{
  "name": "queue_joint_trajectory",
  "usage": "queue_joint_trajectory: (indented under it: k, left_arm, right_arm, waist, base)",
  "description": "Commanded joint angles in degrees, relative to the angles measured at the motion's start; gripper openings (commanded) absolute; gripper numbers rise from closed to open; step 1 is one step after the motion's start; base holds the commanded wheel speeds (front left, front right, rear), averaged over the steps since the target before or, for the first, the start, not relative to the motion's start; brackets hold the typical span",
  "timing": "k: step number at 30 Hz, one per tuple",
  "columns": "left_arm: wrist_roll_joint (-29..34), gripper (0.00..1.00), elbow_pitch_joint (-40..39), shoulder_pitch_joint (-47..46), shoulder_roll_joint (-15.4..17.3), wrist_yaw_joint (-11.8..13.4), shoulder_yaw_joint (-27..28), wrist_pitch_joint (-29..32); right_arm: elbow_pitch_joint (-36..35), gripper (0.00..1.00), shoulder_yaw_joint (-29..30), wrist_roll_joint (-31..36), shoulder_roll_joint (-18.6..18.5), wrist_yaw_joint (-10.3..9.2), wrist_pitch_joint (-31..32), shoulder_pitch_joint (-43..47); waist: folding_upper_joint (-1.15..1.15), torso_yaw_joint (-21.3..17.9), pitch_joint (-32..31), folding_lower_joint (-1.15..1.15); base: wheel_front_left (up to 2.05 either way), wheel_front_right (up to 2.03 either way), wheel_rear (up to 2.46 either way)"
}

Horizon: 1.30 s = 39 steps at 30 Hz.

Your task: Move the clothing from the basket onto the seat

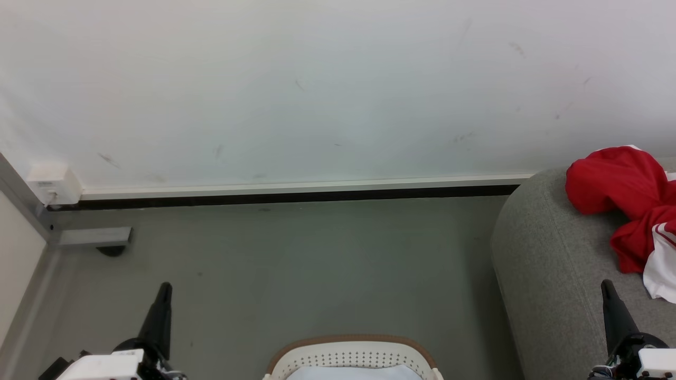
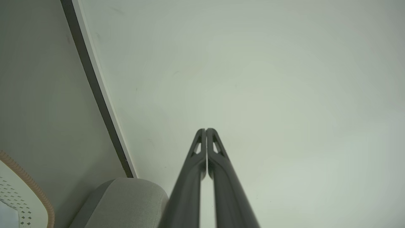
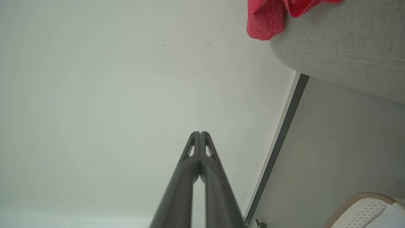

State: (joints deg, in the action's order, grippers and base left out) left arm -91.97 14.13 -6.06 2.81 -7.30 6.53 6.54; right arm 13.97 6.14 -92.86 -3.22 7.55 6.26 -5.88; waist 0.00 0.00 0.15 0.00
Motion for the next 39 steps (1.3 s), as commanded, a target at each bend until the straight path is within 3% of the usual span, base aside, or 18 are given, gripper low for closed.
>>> queue_joint_trajectory:
  k: [1, 39]
  left_arm:
    - [-0.79, 0.0, -0.01, -0.56, 0.09, -0.37, 0.11, 0.2]
    - [-0.8, 0.0, -0.01, -0.55, 0.09, -0.38, 0.11, 0.2]
  right_arm:
    - [0.17, 0.0, 0.25, 0.34, 0.1, -0.12, 0.18, -0.75]
    - [0.18, 0.0, 0.42, 0.49, 0.2, -0.12, 0.24, -0.77]
  waist:
    - [0.0, 0.0, 0.0, 0.0]
    - [0.0, 0.0, 0.0, 0.0]
  base:
    - [0.0, 0.0, 0.0]
    - [0.0, 0.0, 0.0]
